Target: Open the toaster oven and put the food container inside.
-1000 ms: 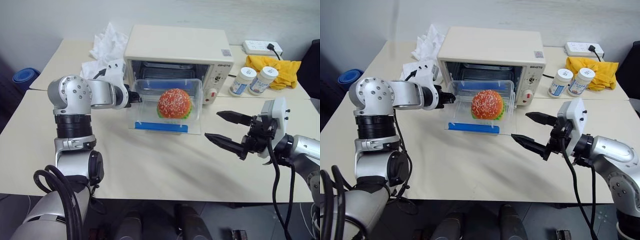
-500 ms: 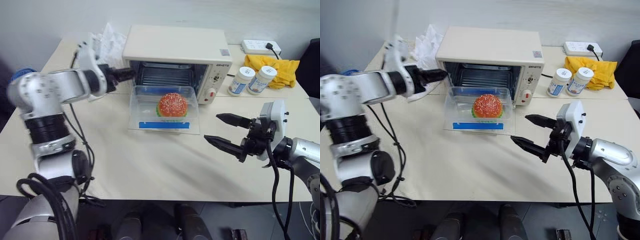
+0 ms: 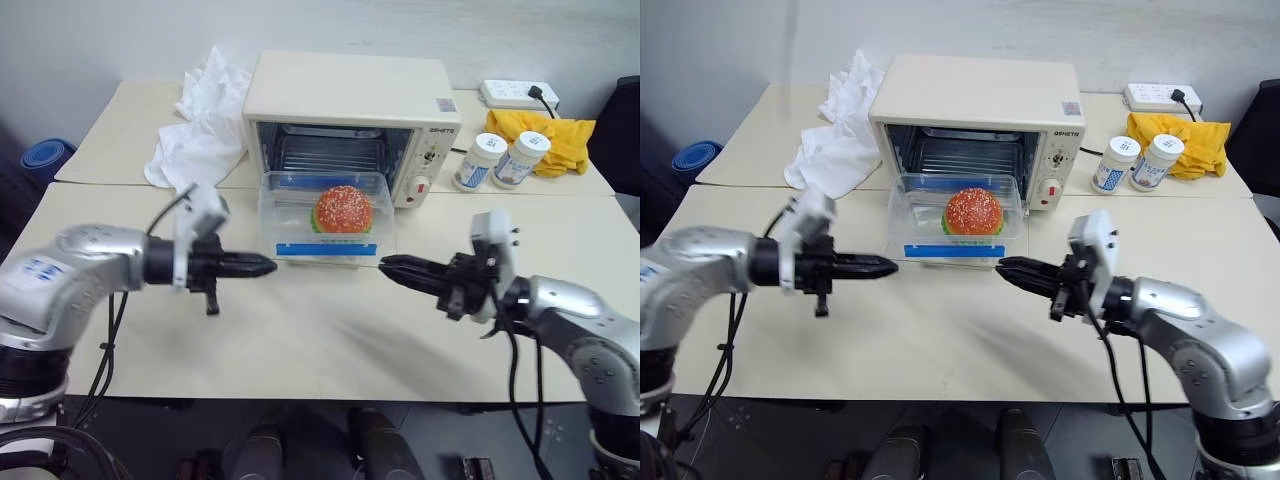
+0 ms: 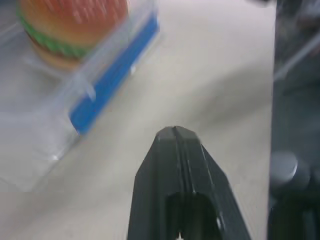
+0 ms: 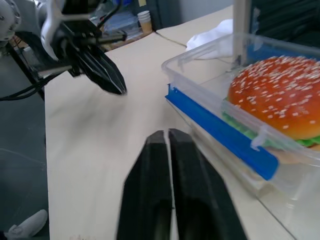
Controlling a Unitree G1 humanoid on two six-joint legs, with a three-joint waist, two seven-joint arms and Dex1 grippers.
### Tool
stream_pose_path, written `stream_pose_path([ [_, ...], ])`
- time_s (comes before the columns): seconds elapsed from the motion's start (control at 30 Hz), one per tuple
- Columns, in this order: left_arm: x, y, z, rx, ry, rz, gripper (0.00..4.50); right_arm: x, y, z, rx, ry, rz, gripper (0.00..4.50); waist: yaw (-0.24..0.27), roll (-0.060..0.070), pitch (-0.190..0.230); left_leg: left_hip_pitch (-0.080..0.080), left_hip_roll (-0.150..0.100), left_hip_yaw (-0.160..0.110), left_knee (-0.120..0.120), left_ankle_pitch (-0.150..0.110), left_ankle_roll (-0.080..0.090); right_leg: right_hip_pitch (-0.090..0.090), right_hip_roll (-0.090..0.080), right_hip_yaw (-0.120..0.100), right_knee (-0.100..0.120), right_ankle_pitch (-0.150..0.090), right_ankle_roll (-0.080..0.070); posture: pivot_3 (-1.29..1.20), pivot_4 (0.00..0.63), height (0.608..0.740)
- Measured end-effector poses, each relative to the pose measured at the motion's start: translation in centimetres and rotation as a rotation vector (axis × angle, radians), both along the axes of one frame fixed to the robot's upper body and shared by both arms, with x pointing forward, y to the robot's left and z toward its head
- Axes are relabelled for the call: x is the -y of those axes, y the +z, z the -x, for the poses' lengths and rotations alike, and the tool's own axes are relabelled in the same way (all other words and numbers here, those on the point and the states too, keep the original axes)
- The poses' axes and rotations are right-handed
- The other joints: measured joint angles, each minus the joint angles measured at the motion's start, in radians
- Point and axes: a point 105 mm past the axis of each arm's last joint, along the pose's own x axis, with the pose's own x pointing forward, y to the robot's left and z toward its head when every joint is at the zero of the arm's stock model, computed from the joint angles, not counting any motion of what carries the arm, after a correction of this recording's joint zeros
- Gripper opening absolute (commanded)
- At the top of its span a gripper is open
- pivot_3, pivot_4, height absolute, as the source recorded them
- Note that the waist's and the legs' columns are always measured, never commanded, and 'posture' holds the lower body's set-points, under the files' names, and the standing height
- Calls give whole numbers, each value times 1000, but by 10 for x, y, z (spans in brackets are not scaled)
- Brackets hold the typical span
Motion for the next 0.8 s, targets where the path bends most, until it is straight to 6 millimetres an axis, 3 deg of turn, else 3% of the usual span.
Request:
stream_pose_path([
  [0.13, 11, -5, -27, 58, 88, 1, 0, -11, -7, -14, 31, -25, 51, 30, -1, 0, 0, 0, 0, 0, 1, 0, 1, 0, 0, 0, 0, 1, 1, 0, 150, 740],
  [0.3, 21, -12, -56, 78, 223, 47, 0, -11, -23, -39, 39, -106, 124, 30, -5, 0, 0, 0, 0, 0, 1, 0, 2, -1, 0, 0, 2, 1, 1, 0, 150, 740],
  [0.53, 31, -8, -93, 142, 416, 126, 0, -31, -14, -96, 122, -227, 100, 30, -4, 0, 0, 0, 0, 0, 1, 1, 2, -3, 0, 0, 4, 1, 1, 0, 150, 740],
  [0.8, 38, 16, -132, 241, 563, 187, 0, -29, -1, -155, 222, -424, 127, 30, -4, 0, 0, -2, -2, 1, -1, 2, 1, -4, -2, 0, 4, 1, 2, 0, 150, 740],
])
